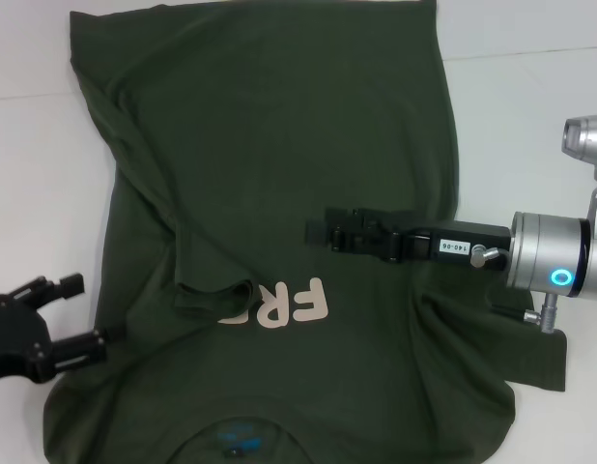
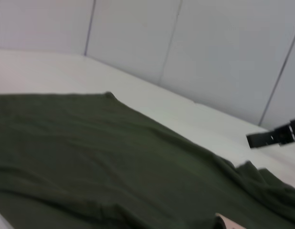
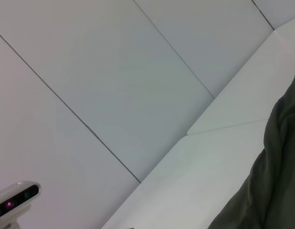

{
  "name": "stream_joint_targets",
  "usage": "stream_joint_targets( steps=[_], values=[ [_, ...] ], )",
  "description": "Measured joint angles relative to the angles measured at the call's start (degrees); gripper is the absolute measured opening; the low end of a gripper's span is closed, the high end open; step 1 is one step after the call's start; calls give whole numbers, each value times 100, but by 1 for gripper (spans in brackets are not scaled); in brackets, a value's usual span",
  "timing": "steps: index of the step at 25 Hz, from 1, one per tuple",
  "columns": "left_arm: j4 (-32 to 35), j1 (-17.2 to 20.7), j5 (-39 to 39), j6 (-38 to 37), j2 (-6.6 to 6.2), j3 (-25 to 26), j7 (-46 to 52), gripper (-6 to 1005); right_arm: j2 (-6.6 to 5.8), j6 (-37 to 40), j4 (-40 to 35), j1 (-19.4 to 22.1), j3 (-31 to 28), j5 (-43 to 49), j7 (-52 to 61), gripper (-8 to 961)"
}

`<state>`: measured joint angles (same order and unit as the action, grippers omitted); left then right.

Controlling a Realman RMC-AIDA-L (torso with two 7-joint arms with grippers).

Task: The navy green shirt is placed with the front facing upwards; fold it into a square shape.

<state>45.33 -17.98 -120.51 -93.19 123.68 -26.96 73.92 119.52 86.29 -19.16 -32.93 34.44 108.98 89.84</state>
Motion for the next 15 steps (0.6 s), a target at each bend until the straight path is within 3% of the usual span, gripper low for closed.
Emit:
stream_joint_targets(
  steps=[15],
  values=[
    [39,-308,-684,221,-32,-249,390,805,17,-6,63,47,-26,-10,-47,820]
  ],
)
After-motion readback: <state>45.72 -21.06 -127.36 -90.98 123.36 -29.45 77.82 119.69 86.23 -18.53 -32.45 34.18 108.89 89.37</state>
